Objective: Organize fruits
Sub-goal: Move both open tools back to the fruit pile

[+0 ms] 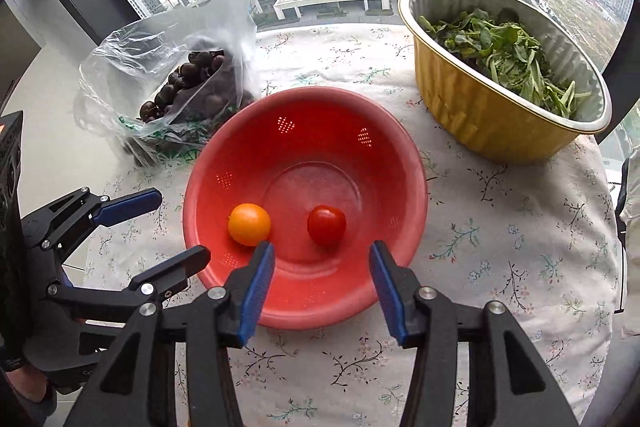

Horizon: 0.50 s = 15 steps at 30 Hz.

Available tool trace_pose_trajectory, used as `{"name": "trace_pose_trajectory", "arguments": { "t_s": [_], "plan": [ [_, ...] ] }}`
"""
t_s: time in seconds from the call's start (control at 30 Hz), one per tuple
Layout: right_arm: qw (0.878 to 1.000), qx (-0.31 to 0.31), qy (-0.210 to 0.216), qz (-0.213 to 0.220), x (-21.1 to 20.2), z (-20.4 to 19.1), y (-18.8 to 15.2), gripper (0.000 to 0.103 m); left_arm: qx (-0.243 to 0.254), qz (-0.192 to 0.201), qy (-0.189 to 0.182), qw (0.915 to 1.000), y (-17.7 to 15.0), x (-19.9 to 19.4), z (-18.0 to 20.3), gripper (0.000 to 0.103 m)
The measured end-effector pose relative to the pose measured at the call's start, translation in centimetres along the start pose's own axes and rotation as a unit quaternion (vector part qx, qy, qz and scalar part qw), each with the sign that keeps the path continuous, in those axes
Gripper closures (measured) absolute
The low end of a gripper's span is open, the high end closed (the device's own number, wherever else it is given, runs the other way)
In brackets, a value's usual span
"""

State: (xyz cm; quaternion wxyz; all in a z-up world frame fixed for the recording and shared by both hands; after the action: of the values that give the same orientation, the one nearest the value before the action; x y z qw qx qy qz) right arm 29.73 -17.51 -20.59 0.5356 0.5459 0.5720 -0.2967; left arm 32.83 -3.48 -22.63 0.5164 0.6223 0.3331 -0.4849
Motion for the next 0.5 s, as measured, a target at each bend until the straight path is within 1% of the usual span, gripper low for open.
{"name": "trace_pose_trajectory", "arguments": {
  "t_s": [0.03,0.1,0.2,0.27,0.37,0.5],
  "plan": [
    [1.000,0.004,0.000,0.005,-0.7,-0.1,-0.7,0.047,-0.001,0.003,0.001,1.0000,-1.3,-0.9,0.5,0.032],
    [1.000,0.009,0.001,0.012,-2.0,-0.2,-2.3,0.044,-0.002,0.001,0.001,1.0000,-3.9,-2.2,0.4,0.031],
    [1.000,0.021,0.003,0.009,-3.1,-0.5,-5.5,0.042,-0.003,-0.010,-0.006,0.9999,-9.1,-4.2,-0.1,0.030],
    [1.000,0.025,0.001,0.000,-3.5,-0.6,-7.9,0.042,-0.003,-0.021,-0.010,0.9997,-11.8,-4.5,0.3,0.027],
    [0.999,0.038,-0.001,-0.012,-3.9,-0.9,-12.0,0.042,-0.006,-0.044,-0.022,0.9988,-16.0,-4.5,0.9,0.027],
    [0.997,0.064,-0.001,-0.032,-3.9,-1.2,-17.3,0.042,-0.002,-0.065,-0.033,0.9973,-21.5,-4.5,2.1,0.027]
  ]
}}
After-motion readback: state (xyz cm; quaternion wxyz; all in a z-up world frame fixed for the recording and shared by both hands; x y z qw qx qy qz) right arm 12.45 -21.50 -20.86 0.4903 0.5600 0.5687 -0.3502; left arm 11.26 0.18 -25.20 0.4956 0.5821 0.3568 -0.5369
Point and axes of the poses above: each gripper's, at about its wrist camera, not at the fingertips, and x roughly the way its jaws point, z to its right, y to its top, the point moved 7 cm from there along x, roughly the way its jaws point, and after that the axes turned 7 degrees about -z, right-handed, at the moved point
